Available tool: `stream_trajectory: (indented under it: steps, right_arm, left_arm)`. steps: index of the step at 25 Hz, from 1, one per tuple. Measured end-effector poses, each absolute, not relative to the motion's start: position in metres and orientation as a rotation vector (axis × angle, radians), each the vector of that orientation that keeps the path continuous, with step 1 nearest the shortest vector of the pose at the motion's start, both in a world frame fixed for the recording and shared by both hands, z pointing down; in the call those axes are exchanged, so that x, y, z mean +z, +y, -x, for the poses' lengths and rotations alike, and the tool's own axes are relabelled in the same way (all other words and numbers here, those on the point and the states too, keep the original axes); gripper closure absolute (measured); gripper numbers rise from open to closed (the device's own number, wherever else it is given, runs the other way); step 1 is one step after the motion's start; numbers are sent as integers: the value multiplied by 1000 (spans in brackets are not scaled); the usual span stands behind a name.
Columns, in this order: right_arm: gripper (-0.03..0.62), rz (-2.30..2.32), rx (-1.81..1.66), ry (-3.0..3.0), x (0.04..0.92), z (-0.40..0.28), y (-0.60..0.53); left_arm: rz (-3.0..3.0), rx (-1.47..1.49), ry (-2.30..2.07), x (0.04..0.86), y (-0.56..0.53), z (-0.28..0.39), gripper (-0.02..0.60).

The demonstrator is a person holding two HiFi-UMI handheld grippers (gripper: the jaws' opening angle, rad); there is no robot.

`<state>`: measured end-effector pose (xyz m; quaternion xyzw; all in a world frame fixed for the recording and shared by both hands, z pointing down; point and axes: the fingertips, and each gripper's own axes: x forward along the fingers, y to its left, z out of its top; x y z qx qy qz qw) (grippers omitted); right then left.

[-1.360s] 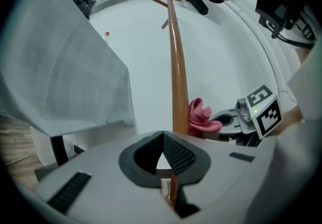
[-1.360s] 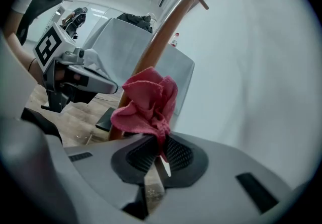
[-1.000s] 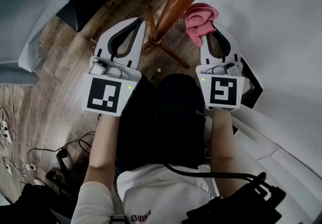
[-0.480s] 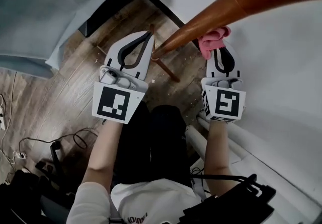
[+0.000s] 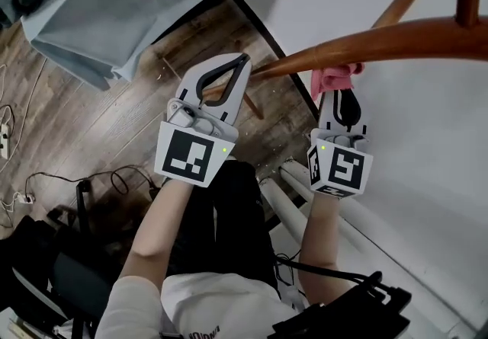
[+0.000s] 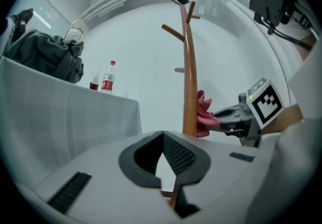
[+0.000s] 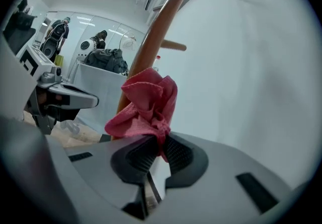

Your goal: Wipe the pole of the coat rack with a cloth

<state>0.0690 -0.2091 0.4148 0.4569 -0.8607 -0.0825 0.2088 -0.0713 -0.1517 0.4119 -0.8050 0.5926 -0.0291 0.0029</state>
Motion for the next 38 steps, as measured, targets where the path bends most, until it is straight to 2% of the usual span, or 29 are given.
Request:
stream_trajectory:
  steps: [20, 38]
  right_arm:
    - [548, -1424, -123, -2318, 244, -77, -145]
    - [548, -1451, -119, -2352, 183, -74, -124]
  left_arm:
    - [2635, -49, 1744, 240, -98, 64, 568]
    - [2683, 56, 1892, 195, -82, 66, 568]
